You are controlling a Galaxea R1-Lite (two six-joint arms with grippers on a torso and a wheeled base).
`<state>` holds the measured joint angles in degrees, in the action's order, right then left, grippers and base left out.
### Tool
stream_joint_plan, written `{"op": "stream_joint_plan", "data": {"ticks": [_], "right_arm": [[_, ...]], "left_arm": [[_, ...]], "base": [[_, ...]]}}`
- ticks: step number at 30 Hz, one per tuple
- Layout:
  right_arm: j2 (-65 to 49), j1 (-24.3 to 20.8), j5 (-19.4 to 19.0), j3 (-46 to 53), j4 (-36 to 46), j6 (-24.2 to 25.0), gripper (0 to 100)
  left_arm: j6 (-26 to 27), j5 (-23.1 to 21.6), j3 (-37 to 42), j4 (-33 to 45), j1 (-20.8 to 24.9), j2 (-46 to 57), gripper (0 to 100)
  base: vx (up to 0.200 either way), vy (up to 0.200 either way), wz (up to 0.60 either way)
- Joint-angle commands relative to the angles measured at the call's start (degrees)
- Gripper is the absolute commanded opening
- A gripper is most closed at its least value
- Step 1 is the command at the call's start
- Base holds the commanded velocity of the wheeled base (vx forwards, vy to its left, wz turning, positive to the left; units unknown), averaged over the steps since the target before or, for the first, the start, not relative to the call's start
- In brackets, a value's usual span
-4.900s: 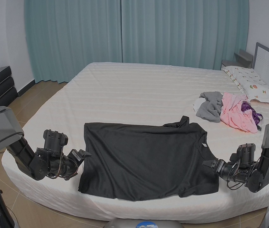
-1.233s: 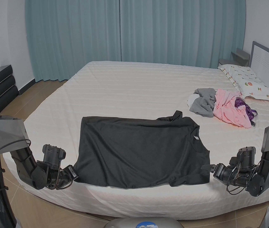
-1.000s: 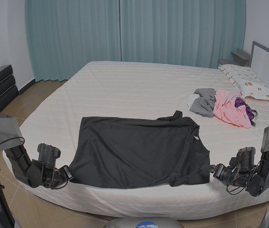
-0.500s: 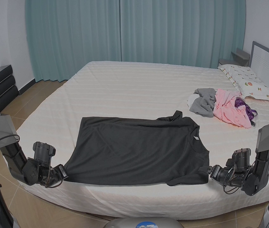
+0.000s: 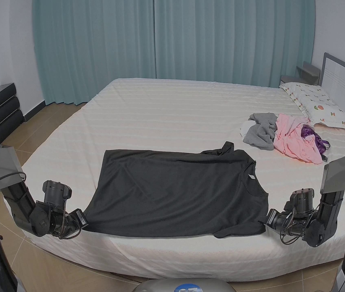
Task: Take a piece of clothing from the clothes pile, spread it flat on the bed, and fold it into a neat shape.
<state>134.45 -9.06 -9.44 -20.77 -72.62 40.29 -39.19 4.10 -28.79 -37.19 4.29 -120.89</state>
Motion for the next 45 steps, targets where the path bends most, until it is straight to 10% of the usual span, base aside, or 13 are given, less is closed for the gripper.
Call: {"op": "stream_joint_plan", "data": {"ticks": [1,34,35,45], "right_arm": [[-0.07,0.18,0.12,-1.29,0.02,0.05,0],[7.14,1.41,2.40,-41.45,28.15,0.32,0],[7.67,1.41,2.40,-42.07,28.41,0.32,100],[2.31,2.20,2.14,-38.29,27.44,0.58,100]], "left_arm": [[-0.09,-0.05,-0.39,-0.07,0.02,-0.22,0],[-7.04,-0.23,-4.69,-7.02,0.81,-5.23,0],[-7.04,-0.23,-4.69,-7.02,0.81,-5.23,0],[-7.04,-0.23,-4.52,-7.02,0.81,-5.23,0]], "base": [[0.000,0.000,0.00],[0.000,0.000,0.00],[0.000,0.000,0.00],[0.000,0.000,0.00]]}}
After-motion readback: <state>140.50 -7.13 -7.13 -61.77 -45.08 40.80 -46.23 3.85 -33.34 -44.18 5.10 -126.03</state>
